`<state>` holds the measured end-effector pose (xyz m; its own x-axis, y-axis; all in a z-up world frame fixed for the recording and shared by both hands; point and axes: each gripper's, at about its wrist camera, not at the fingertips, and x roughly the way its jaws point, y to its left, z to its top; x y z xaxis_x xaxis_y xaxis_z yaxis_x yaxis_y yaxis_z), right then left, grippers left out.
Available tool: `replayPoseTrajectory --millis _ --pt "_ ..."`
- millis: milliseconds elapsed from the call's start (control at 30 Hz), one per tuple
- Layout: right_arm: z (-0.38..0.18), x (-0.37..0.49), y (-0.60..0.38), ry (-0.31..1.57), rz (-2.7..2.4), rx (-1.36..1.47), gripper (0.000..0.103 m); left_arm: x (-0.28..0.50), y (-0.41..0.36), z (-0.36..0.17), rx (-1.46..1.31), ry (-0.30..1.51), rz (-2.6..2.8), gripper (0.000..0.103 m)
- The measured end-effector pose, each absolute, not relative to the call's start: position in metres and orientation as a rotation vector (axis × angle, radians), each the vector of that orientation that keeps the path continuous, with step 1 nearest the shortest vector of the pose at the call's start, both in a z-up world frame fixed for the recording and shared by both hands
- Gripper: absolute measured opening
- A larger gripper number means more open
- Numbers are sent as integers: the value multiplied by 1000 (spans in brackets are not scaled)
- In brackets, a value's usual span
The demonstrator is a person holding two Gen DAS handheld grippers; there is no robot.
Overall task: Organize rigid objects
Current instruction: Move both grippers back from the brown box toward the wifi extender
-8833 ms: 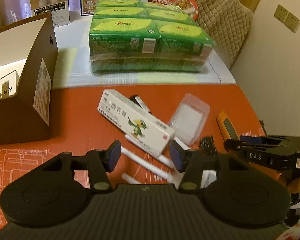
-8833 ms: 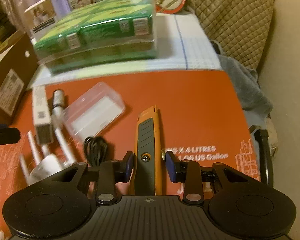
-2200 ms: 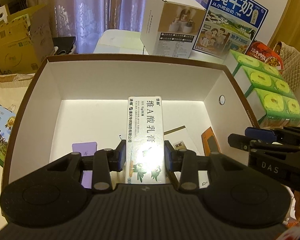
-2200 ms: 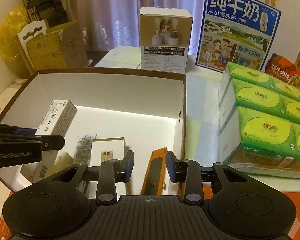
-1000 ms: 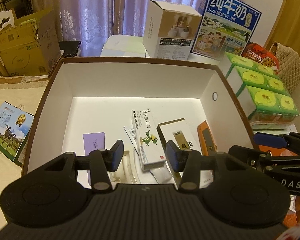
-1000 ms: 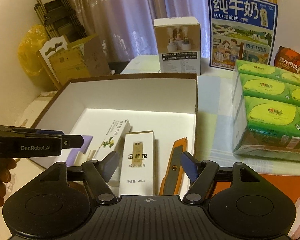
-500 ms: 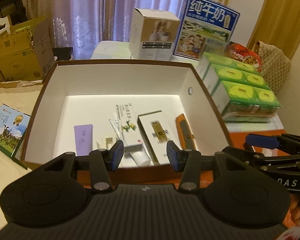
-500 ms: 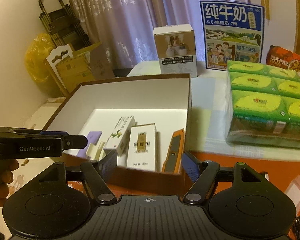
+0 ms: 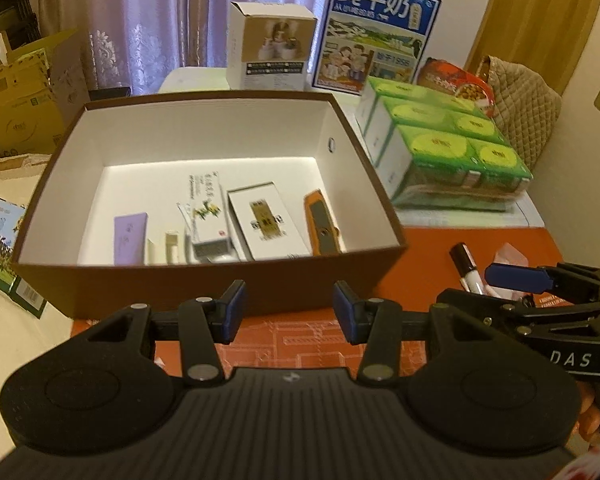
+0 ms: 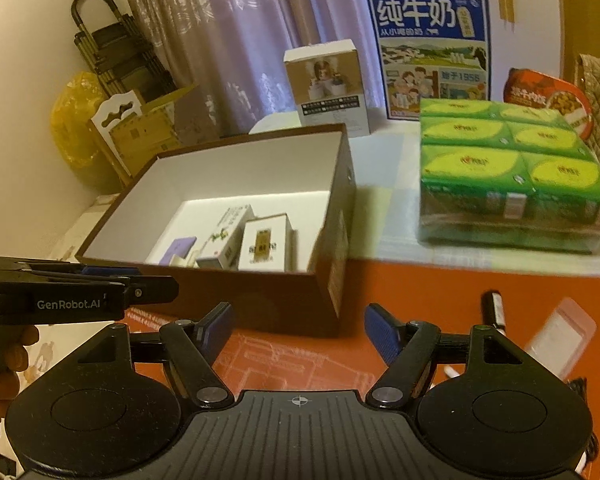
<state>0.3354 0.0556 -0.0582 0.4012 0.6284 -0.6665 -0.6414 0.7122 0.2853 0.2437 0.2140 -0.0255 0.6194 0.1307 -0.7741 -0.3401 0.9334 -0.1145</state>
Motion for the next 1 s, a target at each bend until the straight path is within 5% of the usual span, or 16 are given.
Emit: replayPoseTrajectory --millis 1000 --pt "-86 340 -131 953 626 22 70 265 62 -69 -251 996 150 42"
